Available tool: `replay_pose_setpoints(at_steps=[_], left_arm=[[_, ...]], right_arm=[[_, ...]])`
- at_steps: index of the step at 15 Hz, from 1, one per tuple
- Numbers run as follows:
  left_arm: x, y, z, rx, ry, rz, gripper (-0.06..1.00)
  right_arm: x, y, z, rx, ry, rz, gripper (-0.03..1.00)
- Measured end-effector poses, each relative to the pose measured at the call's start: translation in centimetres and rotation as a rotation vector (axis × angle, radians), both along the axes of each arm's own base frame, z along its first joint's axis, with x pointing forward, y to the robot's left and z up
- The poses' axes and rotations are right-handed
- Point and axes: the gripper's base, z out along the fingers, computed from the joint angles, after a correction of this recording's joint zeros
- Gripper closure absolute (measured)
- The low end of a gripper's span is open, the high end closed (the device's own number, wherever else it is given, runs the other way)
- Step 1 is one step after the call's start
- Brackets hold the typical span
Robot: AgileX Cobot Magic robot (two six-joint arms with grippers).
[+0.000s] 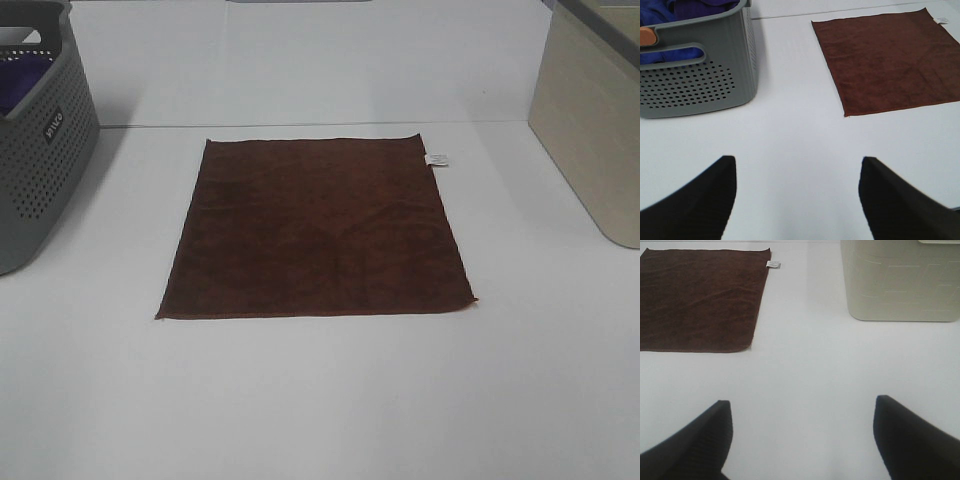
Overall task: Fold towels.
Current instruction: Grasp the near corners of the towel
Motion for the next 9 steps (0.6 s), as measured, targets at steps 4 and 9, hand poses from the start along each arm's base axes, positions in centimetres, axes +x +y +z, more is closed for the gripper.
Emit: replay_pose_setpoints(at_steps=[4,9], left_arm=[[0.0,0.0,0.0,0.0,0.0,0.0,0.28],[0.0,0.0,0.0,0.0,0.0,0.0,0.28]], right_arm=[[0.0,0.0,0.0,0.0,0.0,0.0,0.23],[0.0,0.0,0.0,0.0,0.0,0.0,0.23]])
